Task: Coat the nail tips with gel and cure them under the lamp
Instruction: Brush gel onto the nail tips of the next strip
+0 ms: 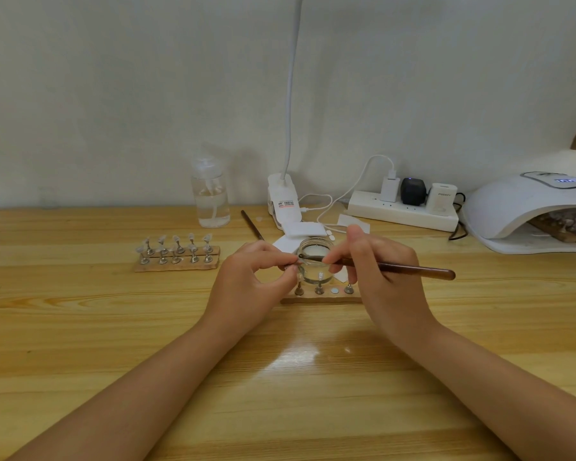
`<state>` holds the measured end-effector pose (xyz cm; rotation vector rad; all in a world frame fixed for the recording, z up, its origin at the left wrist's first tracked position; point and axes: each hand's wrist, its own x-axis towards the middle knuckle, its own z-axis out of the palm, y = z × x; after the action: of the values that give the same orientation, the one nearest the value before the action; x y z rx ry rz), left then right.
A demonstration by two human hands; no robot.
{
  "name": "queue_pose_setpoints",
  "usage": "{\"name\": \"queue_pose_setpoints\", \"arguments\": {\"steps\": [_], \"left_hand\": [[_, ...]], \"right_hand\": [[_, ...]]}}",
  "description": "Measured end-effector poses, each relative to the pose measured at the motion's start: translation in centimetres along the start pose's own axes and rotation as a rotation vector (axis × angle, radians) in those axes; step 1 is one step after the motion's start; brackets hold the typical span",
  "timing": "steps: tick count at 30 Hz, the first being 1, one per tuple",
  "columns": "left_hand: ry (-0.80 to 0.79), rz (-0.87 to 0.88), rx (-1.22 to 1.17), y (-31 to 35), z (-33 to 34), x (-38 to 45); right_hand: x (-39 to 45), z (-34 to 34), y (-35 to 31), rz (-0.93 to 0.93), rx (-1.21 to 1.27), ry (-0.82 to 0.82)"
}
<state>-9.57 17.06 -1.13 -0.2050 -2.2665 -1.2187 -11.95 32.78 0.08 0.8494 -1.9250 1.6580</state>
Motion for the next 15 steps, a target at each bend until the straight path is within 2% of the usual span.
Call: {"name": "queue_pose_setpoints", "arguments": {"steps": [9,12,15], "left_hand": [[-0.01,0.0,-0.01,0.13,-0.06,-0.05],[-0.009,0.002,-0.017,0.1,-0.07,-0.06],[-0.011,0.009,-0.017,0.05,-0.08,-0.07]], "right_hand": [[0.08,-0.23,0.08,0.06,0.095,0.067],[0.1,-0.17,0.01,0.011,0.103,0.072],[0.1,-0.02,0.08,-0.035,0.011,0.046]]}}
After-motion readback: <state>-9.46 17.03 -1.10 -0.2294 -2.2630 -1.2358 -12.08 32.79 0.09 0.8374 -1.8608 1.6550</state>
